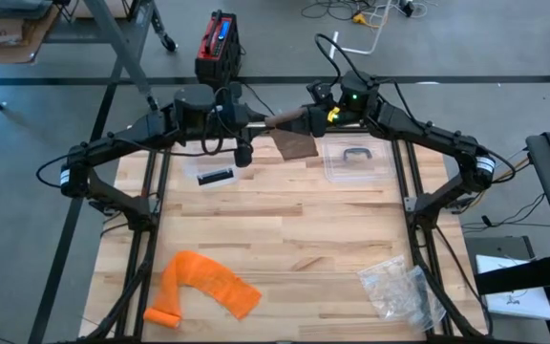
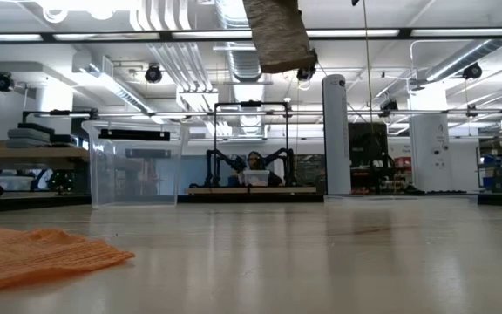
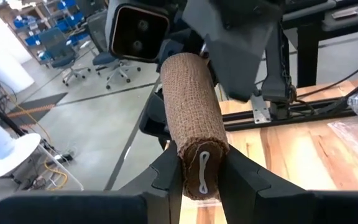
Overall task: Roll bandage
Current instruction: Roll the brown bandage
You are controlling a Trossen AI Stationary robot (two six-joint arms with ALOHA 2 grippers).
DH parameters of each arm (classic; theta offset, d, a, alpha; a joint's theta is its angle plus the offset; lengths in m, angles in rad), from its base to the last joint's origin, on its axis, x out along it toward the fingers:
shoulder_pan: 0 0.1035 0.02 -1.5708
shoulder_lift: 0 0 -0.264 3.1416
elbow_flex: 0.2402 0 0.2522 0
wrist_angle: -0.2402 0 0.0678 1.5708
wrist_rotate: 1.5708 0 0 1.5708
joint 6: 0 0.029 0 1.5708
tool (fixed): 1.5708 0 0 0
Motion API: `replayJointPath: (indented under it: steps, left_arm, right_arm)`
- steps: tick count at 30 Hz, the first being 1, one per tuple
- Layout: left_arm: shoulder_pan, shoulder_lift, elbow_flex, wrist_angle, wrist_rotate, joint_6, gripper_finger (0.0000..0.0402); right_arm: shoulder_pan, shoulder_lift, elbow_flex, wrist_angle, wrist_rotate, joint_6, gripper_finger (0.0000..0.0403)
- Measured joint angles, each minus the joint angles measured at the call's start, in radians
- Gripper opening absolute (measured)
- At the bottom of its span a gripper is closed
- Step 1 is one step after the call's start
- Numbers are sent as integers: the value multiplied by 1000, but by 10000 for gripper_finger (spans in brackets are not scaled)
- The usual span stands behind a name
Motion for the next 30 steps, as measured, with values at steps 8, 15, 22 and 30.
replayJointPath:
  steps: [8, 15, 22, 30]
  left_arm:
    - [0, -2, 0, 2, 5, 12, 111]
    - [0, -54, -3, -87, 2, -88, 183]
    - [6, -109, -3, -89, 86, -270, 248]
    - [24, -55, -1, -40, 167, -386, 280]
  right_arm:
    - [0, 0, 0, -1, -1, -43, 155]
    - [2, -1, 0, 16, 3, -187, 135]
    - [2, 0, 0, 14, 15, -395, 137]
    - [9, 0, 0, 8, 8, -701, 129]
